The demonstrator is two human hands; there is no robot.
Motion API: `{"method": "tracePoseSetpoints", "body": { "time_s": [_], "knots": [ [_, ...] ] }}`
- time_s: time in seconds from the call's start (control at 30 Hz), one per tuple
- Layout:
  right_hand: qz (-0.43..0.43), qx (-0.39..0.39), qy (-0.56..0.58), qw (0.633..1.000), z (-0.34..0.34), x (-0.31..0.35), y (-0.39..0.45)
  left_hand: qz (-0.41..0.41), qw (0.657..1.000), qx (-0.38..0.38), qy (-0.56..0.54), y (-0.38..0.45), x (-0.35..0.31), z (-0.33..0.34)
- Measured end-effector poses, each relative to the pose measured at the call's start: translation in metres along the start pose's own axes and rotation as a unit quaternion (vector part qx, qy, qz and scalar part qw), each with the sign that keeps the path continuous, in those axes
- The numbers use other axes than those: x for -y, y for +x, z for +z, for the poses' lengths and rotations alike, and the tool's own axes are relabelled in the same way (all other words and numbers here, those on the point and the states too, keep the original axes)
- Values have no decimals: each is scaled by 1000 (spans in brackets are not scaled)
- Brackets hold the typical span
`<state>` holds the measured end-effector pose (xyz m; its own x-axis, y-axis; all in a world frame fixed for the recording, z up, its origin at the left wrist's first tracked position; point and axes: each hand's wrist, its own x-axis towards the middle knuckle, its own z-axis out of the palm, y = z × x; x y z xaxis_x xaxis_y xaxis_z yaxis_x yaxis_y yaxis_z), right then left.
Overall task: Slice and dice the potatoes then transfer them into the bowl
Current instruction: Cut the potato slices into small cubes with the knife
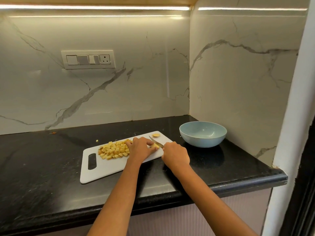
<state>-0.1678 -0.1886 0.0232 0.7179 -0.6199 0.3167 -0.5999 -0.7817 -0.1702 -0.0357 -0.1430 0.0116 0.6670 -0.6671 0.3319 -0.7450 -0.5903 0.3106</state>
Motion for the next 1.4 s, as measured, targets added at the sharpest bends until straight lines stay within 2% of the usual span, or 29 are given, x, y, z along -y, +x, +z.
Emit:
{"method": "tracePoseSetpoints", "body": {
  "time_s": [0.23, 0.6, 0.9, 1.2, 1.4],
  "knots": [
    [-16, -3, -22, 1000, -1, 2, 0, -12, 999, -3, -32, 3, 2, 2],
    [-9, -6, -12, 1000, -1, 2, 0, -13, 1000, -13, 10, 1, -5, -3],
    [-40, 1, -41, 998, -1, 6, 4, -28, 999, 2, -23, 3, -6, -4],
    [-72, 15, -79, 994, -1, 4, -3, -32, 998, -22, -45, -1, -4, -3],
    [-57, 10, -66, 996, -1, 6, 4, -27, 998, -22, -48, 1, -2, 1]
  ]
}}
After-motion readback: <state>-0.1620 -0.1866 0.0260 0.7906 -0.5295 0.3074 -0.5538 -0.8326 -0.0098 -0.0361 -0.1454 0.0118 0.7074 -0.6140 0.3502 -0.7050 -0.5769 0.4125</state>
